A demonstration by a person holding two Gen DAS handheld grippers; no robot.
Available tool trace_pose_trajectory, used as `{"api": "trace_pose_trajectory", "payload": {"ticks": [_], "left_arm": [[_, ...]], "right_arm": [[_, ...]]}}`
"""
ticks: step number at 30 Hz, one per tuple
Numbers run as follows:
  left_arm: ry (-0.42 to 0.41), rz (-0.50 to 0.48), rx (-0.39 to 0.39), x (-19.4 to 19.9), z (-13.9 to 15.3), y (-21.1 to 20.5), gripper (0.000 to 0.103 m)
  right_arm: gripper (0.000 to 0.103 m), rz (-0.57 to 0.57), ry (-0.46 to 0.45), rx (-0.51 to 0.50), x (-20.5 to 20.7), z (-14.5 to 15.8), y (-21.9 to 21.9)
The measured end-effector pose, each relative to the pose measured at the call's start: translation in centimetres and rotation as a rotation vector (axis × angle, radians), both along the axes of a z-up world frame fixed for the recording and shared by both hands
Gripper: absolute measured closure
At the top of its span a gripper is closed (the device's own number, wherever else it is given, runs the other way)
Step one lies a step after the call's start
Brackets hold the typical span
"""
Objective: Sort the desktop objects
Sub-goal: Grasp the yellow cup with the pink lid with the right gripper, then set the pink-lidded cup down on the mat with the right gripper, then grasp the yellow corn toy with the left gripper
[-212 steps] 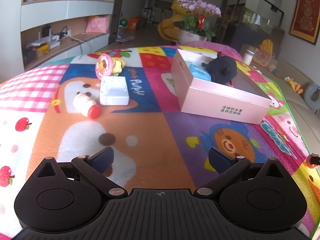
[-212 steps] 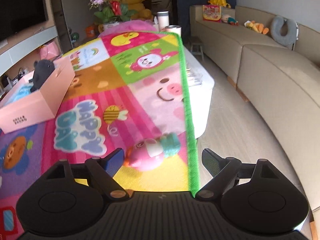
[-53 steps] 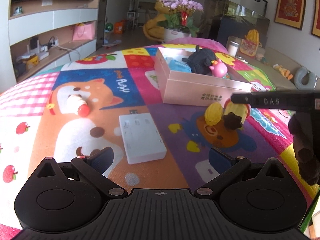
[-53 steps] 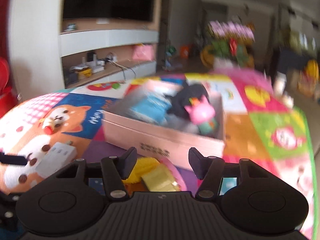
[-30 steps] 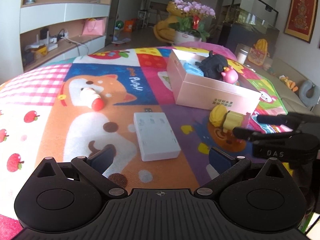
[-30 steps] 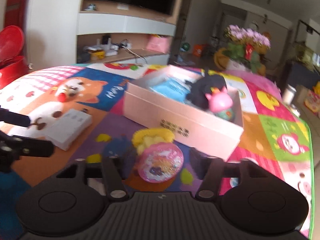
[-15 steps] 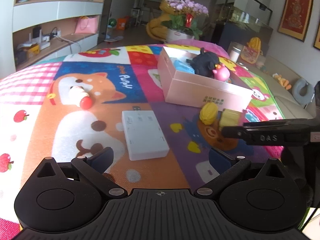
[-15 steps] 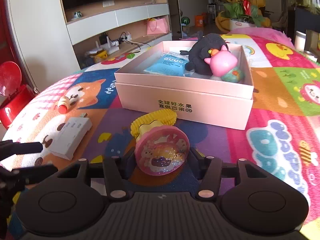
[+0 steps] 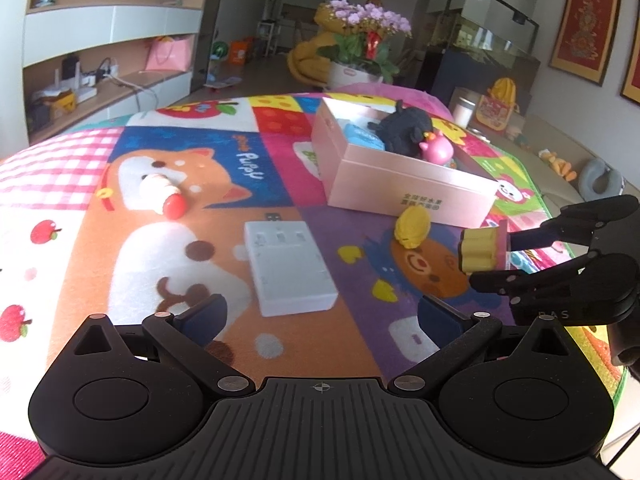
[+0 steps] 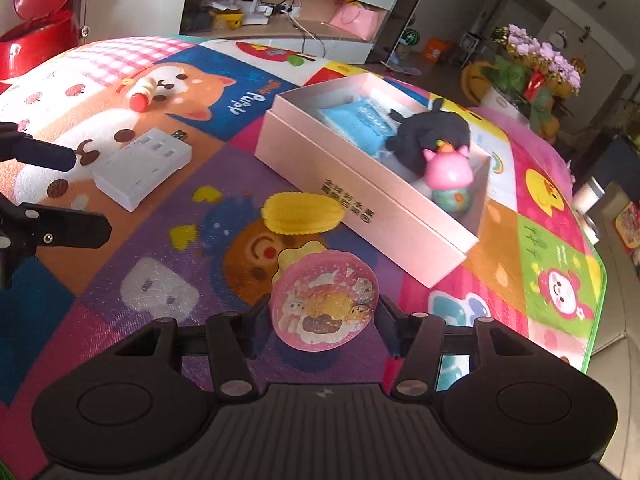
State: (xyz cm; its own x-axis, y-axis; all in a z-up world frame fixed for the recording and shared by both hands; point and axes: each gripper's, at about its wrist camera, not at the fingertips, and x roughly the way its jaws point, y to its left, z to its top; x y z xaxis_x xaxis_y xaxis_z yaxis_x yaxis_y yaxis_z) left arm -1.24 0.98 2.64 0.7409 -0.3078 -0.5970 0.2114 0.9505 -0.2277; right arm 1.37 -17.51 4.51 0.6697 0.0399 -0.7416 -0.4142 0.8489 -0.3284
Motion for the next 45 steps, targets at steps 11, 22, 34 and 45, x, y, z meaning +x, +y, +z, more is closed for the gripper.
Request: {"api": "trace_pose_trajectory", "payload": {"ticks": [11,22,34,45], "left_arm": [[0.028,0.018,0.000,0.1,-0.5,0.4,0.000],[-0.025,-0.058,0.061,1.6,1.2,-3.4,0.000],[-0.025,-0.117,0.046,9.0,2.8,-6.6,0.038],[0.022,-0.212,0.172,9.8,-0.9,-10.1,0.037]], "right_arm": [[0.026,-0.001,-0.064,0.064,-0.2,0.5,0.2],[0.000,-0.313,-0.176,0.308,-3.2,-1.5,-6.6],[0.000,-0.386,-0.262,0.460,-4.8,-2.3,-8.2],[0.000,-0.376,-0.257,0.492,-4.7,-2.4,-8.4]]}}
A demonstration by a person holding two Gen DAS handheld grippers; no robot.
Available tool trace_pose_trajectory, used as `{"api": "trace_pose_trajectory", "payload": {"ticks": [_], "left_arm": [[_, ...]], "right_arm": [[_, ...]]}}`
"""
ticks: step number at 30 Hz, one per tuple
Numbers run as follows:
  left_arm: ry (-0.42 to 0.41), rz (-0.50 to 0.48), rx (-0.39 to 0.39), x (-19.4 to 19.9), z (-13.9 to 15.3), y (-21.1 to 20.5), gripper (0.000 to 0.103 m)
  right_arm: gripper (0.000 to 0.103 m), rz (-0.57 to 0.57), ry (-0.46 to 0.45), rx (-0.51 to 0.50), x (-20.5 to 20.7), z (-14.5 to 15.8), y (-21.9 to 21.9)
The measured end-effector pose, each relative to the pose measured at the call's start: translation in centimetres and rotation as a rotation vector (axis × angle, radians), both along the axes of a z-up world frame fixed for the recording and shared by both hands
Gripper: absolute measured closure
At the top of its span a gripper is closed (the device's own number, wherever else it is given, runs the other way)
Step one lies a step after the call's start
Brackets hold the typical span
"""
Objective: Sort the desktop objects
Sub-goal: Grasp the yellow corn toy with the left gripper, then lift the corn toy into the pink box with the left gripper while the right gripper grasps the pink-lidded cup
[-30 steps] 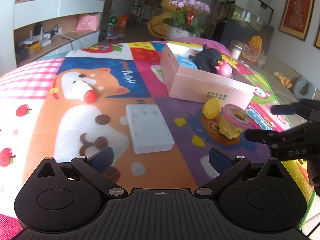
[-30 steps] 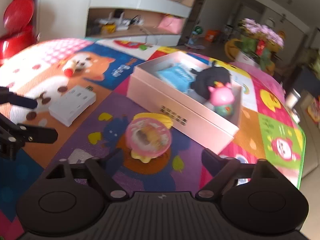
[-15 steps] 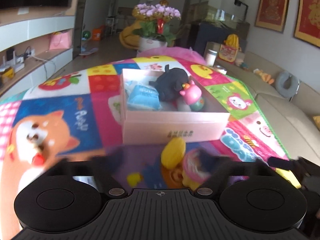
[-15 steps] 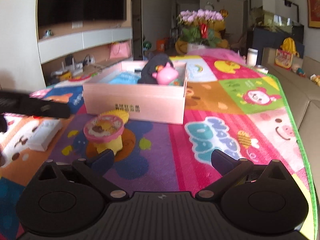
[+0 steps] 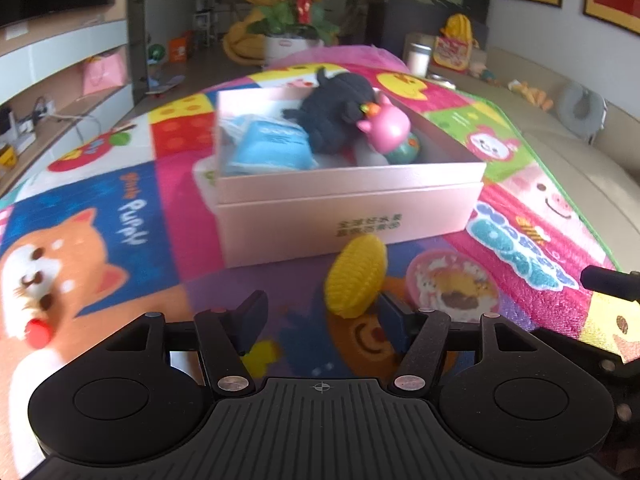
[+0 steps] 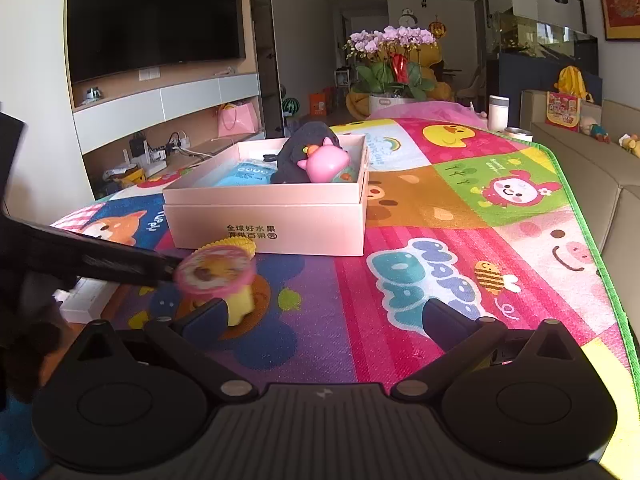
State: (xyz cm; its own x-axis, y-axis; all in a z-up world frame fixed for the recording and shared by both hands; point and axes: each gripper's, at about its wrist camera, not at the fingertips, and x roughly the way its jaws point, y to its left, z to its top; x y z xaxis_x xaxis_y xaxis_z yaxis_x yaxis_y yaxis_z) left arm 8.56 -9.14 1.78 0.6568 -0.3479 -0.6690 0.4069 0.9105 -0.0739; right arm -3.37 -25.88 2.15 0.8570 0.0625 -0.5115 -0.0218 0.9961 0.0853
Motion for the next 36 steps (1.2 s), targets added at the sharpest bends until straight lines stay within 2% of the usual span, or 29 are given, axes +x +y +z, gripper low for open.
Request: {"api": "trace_pose_trajectory", "payload": {"ticks": [4,8,13,19,22,25,27,31,33,36], "left_arm": [[-0.004,-0.026,0.006,0.7,-0.5,-1.0,0.042],[-0.006,-0.015,-0.003,0.8,-0.5,-0.8,0.065],[0.000,-0.011,-0.021,-1.2,0.0,0.7,0.065],[0.047,-0.042,-0.050,-6.4,0.2,3.4,0.064],[0.046,-0.018,-0.038,-8.1,0.0,4.6,0.064],[0.043,0.030,-0.042,-7.9,0.1,5.9,0.063],[0.042,0.058,-0.044,-7.5,0.1,6.5,0.056],[0.032,0.071,-0.042,-7.2,0.0,7.6,0.050],[0.024,0.101,-0.016,-7.1,0.1,8.3,0.039],[0.025,0.162,0.001,-7.1,0.0,9.9,0.034]], "right_arm": [[0.000,-0.003,0.005,-0.001,0.1,0.0,0.0],[0.000,-0.003,0.019,0.000,0.3,-0.2,0.0],[0.000,-0.003,0.047,-0.003,0.6,-0.4,0.1],[0.000,0.000,0.060,-0.006,0.8,-0.4,0.2],[0.000,0.000,0.065,-0.008,0.9,-0.5,0.2],[0.000,0.001,0.079,-0.012,1.1,-0.5,0.3],[0.000,0.005,0.109,-0.019,1.5,-0.6,0.5],[0.000,-0.015,0.151,0.012,1.7,-0.9,0.5],[0.000,-0.006,0.185,0.055,1.9,-1.1,0.4],[0.000,-0.004,0.195,0.032,1.9,-1.3,0.9]]}}
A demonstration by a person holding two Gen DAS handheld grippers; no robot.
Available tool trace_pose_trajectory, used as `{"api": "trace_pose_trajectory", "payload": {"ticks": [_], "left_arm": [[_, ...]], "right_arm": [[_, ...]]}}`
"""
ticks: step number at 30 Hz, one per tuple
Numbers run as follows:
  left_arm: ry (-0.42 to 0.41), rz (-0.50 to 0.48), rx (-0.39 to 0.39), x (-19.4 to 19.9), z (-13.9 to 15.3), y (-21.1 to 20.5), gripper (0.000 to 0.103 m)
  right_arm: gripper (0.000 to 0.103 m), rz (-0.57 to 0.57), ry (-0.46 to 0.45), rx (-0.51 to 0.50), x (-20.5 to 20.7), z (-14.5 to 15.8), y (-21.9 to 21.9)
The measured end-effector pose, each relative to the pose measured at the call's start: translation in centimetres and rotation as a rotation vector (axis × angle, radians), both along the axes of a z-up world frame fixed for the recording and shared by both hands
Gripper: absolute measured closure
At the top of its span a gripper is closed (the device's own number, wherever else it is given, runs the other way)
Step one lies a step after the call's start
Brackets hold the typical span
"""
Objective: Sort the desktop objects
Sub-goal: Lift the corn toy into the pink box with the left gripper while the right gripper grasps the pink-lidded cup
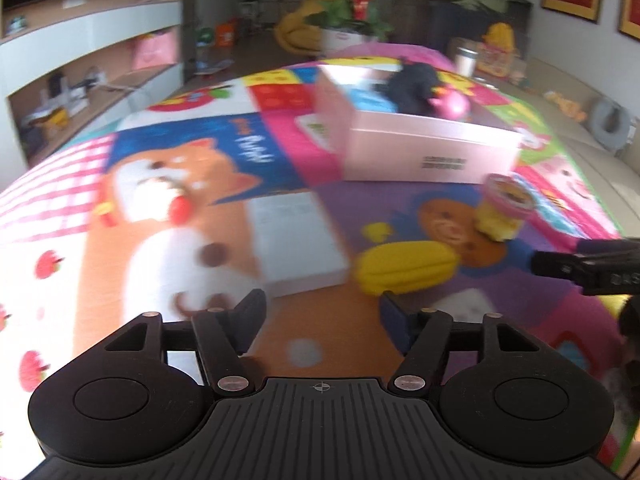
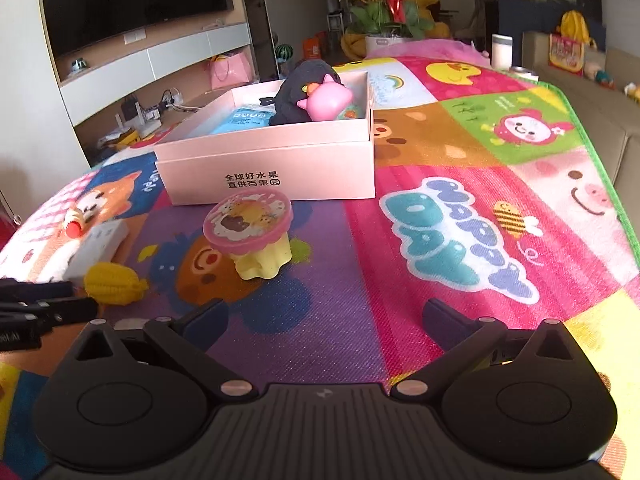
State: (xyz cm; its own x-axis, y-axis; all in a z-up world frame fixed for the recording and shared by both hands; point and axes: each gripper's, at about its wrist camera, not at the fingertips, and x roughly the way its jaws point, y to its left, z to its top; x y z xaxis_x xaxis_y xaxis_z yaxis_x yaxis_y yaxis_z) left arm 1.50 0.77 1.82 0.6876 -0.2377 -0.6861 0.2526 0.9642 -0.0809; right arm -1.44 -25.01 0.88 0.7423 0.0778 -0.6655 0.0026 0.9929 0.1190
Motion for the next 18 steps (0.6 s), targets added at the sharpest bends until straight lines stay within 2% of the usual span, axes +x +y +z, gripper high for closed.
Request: {"api": "trace_pose_trajectory", "payload": {"ticks": [2,5,7,11,14,16,18], "left_arm": [[0.004,0.030,-0.013,-0.1,0.1,1.2,0.033],[0.025,-0.006,-0.113,-0.3,0.3,2.2,0.027],[0.039,-0.059,-0.178,-0.3,0.4,2.1,0.021],[0.060,-0.095,-0.234,0.7,-0.1,1.0,0.008],[0.091,-0.077,-0.321,1.5,-0.1,0.6,0.007],[0.088,-0.085,-0.321,1.6,0.0,-0.5,0.007],[0.078,-0.095,-0.270,1.4,0.0,-2.0,0.007]], "right_arm": [[0.000,0.001,0.005,-0.005,0.1,-0.1,0.1],[0.000,0.004,0.010,-0.021,0.1,-0.2,0.3],[0.000,0.006,0.014,-0.033,0.2,-0.2,0.5],[0.000,0.021,0.027,-0.058,0.2,-0.2,0.7],[0.000,0.028,0.034,-0.077,0.3,-0.3,0.9],[0.000,0.028,0.037,-0.095,0.4,-0.4,1.2],[0.000,0.027,0.036,-0.105,0.4,-0.4,1.3]]}}
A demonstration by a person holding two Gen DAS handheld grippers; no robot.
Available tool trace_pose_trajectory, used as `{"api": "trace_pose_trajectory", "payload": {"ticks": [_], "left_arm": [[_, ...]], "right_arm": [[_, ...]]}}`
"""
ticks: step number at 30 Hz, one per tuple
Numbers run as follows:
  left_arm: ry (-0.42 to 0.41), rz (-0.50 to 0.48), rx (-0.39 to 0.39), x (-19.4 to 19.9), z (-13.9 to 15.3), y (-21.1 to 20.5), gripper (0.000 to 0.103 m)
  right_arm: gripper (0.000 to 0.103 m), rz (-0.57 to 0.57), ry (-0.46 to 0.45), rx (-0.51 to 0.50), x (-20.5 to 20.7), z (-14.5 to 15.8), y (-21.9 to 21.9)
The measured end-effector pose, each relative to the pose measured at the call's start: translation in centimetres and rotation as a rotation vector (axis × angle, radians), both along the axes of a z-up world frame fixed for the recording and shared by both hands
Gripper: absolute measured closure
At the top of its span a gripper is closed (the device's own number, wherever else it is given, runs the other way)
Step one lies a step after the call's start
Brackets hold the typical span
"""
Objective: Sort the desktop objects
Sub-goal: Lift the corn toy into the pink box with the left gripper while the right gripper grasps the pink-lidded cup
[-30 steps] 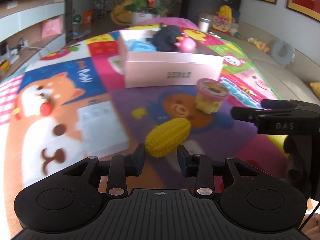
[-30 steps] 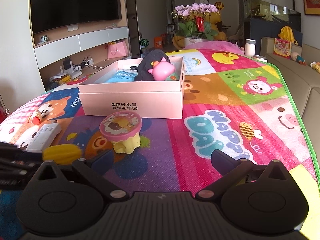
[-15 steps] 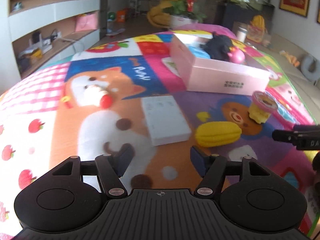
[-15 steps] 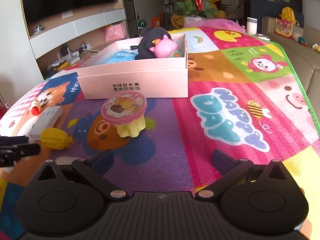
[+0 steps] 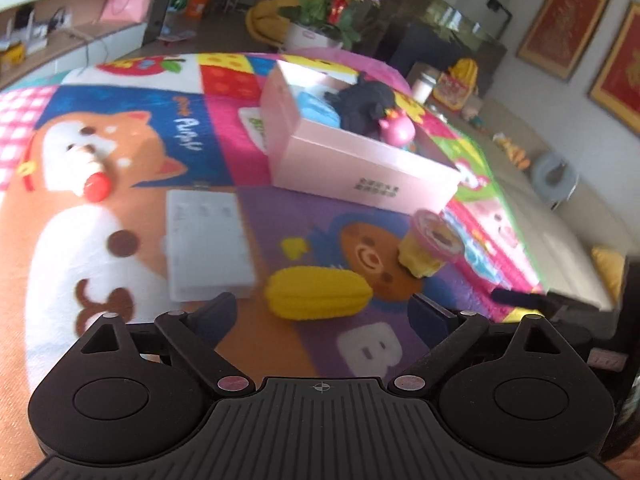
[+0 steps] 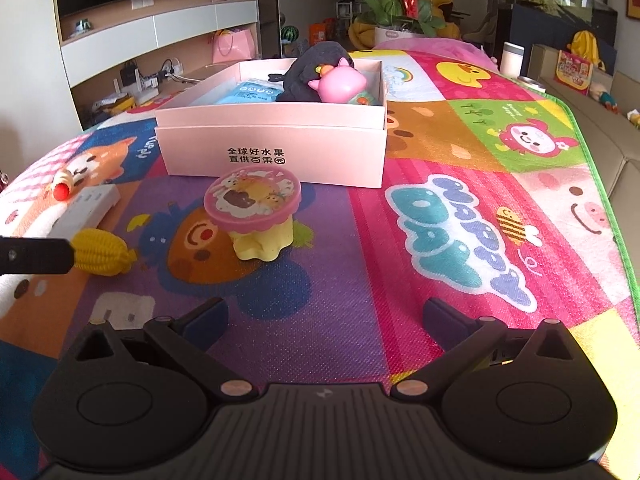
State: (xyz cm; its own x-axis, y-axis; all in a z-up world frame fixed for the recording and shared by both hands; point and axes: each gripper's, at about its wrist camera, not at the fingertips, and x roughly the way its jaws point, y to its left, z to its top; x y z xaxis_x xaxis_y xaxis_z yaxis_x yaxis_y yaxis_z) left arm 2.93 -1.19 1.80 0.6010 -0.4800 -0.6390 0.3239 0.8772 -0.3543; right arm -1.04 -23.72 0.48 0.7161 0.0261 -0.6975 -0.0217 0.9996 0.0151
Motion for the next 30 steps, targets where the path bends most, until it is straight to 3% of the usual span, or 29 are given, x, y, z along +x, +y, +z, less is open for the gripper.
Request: {"api": "trace_pose_trajectory", "payload": {"ticks": [4,7,8,12,14,18,23,26,28,30], "left_arm": [[-0.043,-0.001,0.103,0.1,-0.2,-2.4,0.009],[-0.062,0.012,0.148,0.5,-0.1,-3.4,0.022],[-0.068,0.017,0.160,0.6,-0.1,-3.6,0.031],[-0.078,0.017,0.182,0.3,0.0,-3.8,0.031],[-0.090,0.008,0.189,-0.4,0.3,-3.6,0.031],[-0.105,0.024,0.203,-1.8,0.7,-2.4,0.031],[-0.094,0.051,0.199,-3.4,0.8,-0.6,0.031],[-0.085,0.077,0.191,-3.8,0.7,0.5,0.031],[-0.085,0.092,0.184,-4.1,0.7,1.1,0.031],[-0.085,0.098,0.173,-4.4,0.8,1.5,0.031]], "right_arm": [[0.000,-0.001,-0.002,-0.004,0.0,0.0,0.1],[0.000,-0.001,-0.002,-0.003,0.0,0.0,0.0],[0.000,-0.001,-0.003,-0.002,0.0,0.0,0.1],[0.000,0.033,-0.021,0.022,-0.2,0.3,0.0],[0.000,0.079,-0.074,0.031,-0.8,0.8,0.2],[0.000,0.145,-0.166,-0.038,-0.3,2.1,2.0],[0.003,0.151,-0.138,-0.044,3.3,2.4,3.6],[0.020,0.171,-0.082,-0.061,4.8,2.0,4.5],[0.040,0.162,-0.051,-0.077,5.1,1.9,4.8],[0.048,0.156,-0.033,-0.083,4.8,2.0,4.8]]}}
